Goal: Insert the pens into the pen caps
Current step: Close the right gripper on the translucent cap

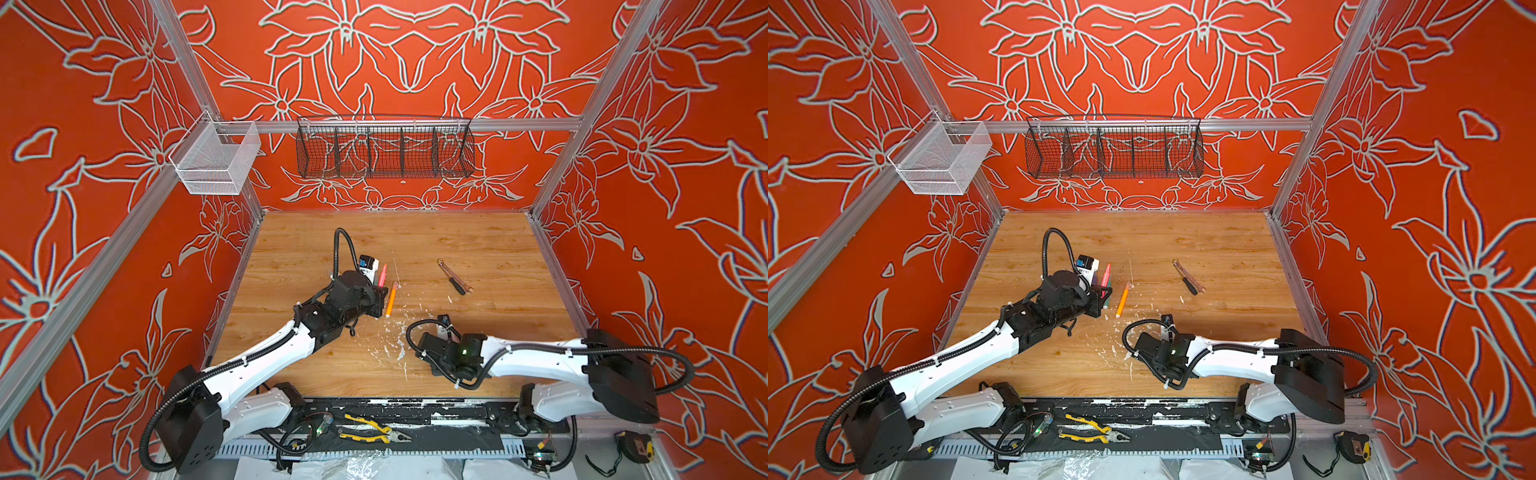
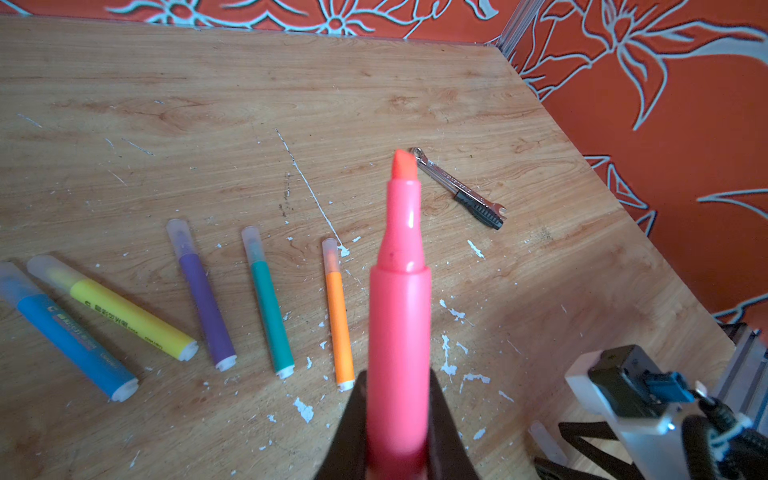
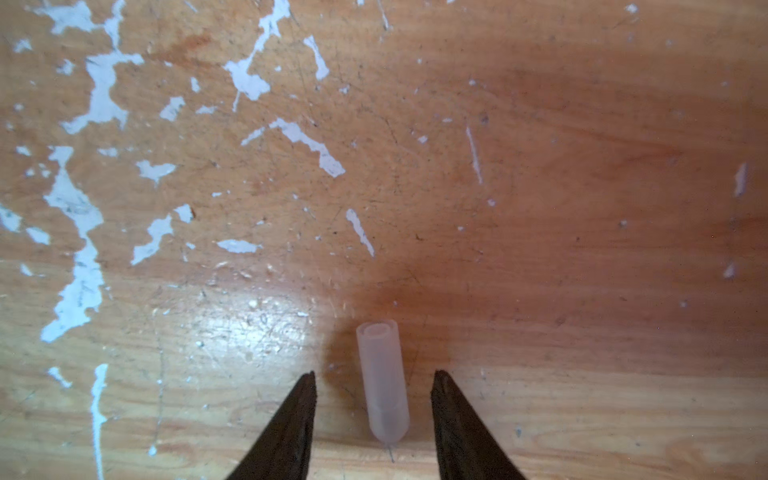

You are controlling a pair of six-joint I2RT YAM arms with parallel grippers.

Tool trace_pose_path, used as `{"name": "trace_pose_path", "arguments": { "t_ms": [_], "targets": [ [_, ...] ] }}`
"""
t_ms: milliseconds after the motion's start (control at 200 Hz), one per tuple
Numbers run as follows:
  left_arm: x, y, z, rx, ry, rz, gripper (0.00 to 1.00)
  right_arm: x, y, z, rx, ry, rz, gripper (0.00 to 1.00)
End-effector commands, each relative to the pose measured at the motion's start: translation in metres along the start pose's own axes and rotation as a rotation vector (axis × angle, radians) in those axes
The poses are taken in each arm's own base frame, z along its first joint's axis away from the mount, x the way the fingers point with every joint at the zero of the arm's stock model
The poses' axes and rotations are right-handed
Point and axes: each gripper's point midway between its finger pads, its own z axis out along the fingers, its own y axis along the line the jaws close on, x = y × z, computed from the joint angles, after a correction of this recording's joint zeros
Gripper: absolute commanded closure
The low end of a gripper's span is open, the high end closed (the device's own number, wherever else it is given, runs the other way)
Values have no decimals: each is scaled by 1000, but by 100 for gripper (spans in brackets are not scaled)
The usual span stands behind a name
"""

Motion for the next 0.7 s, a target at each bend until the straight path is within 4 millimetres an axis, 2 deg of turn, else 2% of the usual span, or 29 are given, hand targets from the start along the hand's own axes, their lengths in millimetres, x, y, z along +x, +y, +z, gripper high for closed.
{"name": "trace_pose_path", "arguments": {
  "t_ms": [0,195,505,696],
  "targets": [
    [-6,-3,-3,16,-25,-2,100,-2,-9,-3,95,-20,-34,53],
    [-7,-3,-4,12,-32,-1,100,3,0,4,119,10,-67,56],
    [-8,-7,-6,34,-32,-4,100,7,-11,8,109,-10,-24,56],
    [-8,-6,-6,34,-32,-4,100,13,-16,16,135,5,-27,59]
  ]
}}
